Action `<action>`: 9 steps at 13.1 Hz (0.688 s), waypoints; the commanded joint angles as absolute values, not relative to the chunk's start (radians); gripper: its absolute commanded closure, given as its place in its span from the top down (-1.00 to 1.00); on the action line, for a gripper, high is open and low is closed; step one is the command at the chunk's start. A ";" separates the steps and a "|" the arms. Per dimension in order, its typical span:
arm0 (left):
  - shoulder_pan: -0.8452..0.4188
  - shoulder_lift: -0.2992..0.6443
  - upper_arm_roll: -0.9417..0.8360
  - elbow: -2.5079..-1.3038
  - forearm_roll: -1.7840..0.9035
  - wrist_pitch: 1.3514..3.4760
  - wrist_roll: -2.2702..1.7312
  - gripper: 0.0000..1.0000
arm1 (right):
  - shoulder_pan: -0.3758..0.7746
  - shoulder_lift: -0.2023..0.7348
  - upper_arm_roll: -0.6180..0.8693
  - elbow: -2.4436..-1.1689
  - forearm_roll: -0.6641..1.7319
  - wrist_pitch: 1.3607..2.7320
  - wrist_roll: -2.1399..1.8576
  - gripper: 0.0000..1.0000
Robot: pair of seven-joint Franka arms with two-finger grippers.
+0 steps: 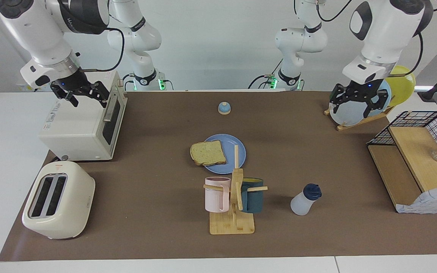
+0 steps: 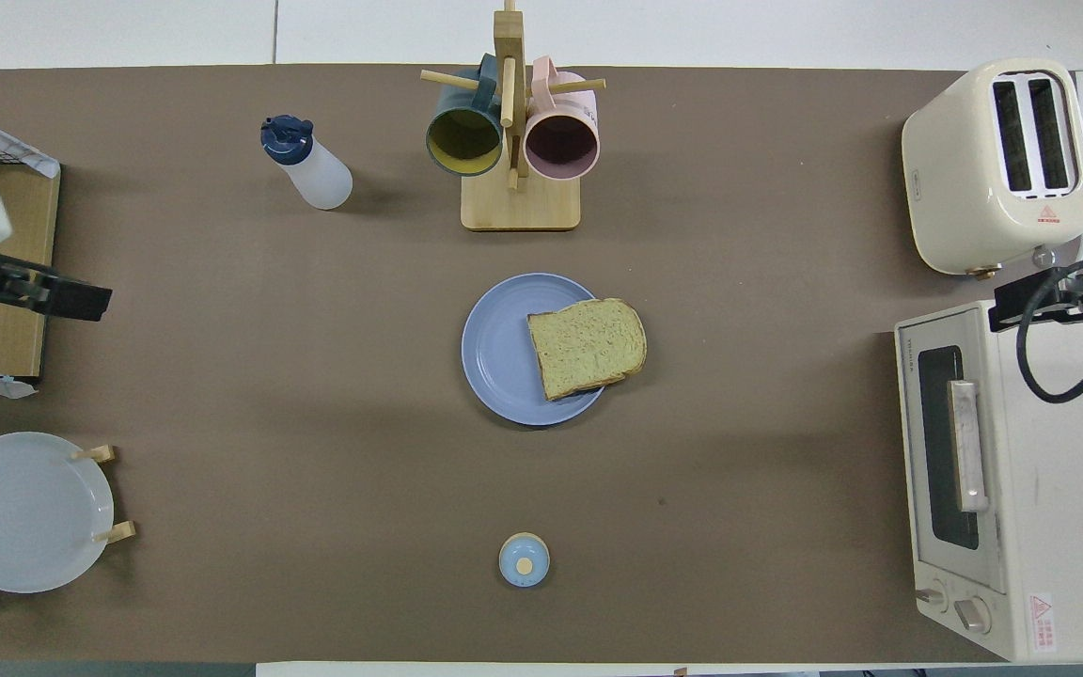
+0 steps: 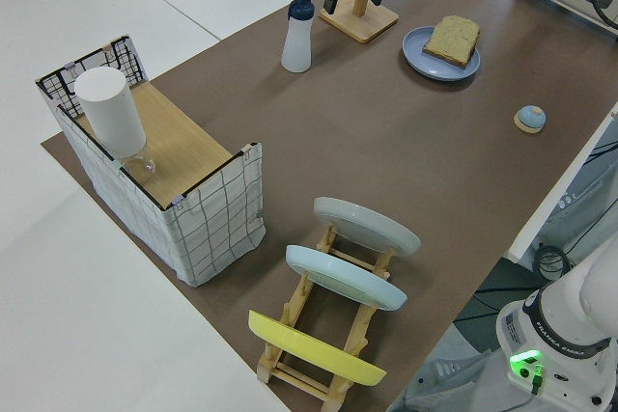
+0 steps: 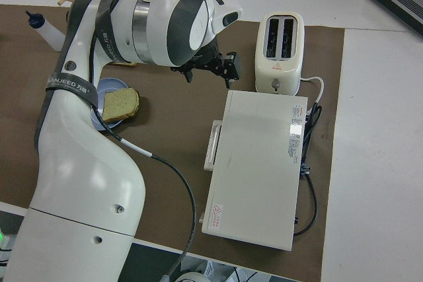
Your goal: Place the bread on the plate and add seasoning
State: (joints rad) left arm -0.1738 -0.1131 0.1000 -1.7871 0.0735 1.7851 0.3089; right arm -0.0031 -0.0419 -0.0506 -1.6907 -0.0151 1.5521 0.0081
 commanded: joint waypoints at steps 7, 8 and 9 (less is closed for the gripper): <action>-0.087 -0.133 0.115 -1.795 0.058 1.756 0.075 1.00 | -0.011 -0.051 -0.048 -1.694 -0.009 1.543 -0.011 1.00; -0.092 -0.123 0.107 -1.792 0.058 1.750 -0.019 1.00 | -0.011 -0.051 -0.048 -1.694 -0.009 1.543 -0.011 1.00; -0.094 -0.101 0.107 -1.766 0.054 1.735 -0.050 1.00 | -0.011 -0.051 -0.048 -1.694 -0.009 1.543 -0.011 1.00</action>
